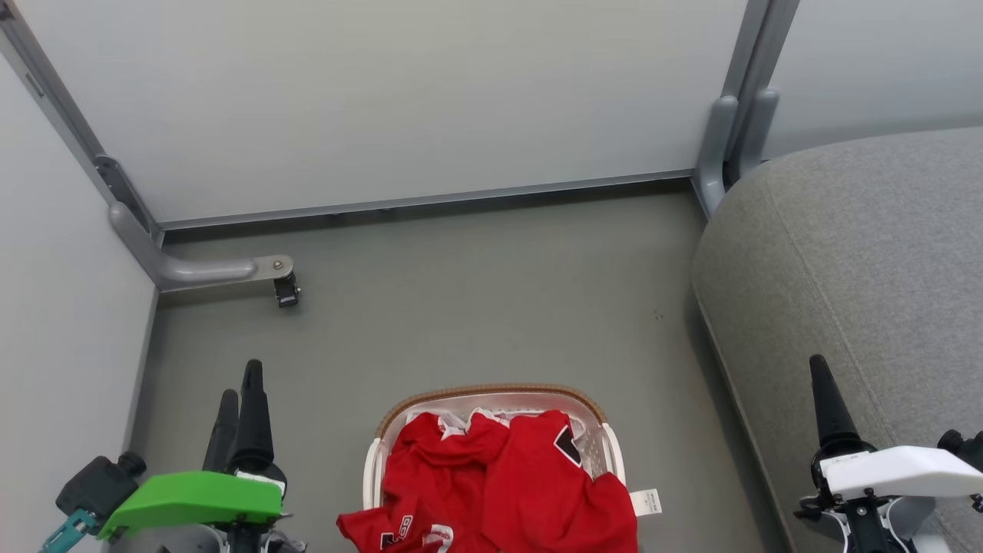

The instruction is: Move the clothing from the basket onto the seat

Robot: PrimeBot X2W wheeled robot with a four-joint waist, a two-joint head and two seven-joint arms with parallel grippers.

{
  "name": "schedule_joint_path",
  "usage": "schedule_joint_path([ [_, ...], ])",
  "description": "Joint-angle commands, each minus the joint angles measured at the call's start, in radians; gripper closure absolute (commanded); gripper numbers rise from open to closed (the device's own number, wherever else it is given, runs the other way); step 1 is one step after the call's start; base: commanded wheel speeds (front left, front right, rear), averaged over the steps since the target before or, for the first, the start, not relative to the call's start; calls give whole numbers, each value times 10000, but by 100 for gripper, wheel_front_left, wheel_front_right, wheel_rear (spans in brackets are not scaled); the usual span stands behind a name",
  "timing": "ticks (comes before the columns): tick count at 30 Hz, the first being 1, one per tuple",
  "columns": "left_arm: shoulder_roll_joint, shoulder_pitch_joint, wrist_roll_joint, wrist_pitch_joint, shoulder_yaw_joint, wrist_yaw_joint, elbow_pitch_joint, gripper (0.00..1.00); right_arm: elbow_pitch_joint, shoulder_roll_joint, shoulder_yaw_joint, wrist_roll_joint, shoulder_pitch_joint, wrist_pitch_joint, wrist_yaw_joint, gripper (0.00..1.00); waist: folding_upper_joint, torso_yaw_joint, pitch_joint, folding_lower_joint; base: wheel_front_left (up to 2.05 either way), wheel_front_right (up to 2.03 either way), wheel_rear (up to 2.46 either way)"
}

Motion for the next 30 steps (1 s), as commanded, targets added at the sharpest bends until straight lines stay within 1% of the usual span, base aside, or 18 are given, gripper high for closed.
schedule_joint_path([
  [1, 57, 47, 459, -120, -25, 25, -200, 0, -204, -66, 7, -391, -11, -125, 1, 0, 0, 6, -1, -1, 0, 0, 0],
  [6, 62, 126, 1602, -283, -124, 95, -283, 0, -423, -73, 114, -1470, 59, -286, 2, 0, 0, 22, -3, -1, 0, 0, 0],
  [12, 69, 254, 2873, -465, -320, 172, -295, 0, -619, -80, 310, -2497, 146, -471, 2, 0, 0, 28, -1, -1, 0, 0, 0],
  [20, 77, 365, 3881, -697, -499, 284, -309, 0, -623, -90, 537, -4000, 241, -698, 2, 0, 0, 39, 1, -1, 0, 0, 0],
  [30, 87, 496, 4995, -955, -608, 371, -189, 0, -531, -101, 632, -5302, 293, -968, 2, 0, 0, 68, 6, -1, 0, 0, 0],
])
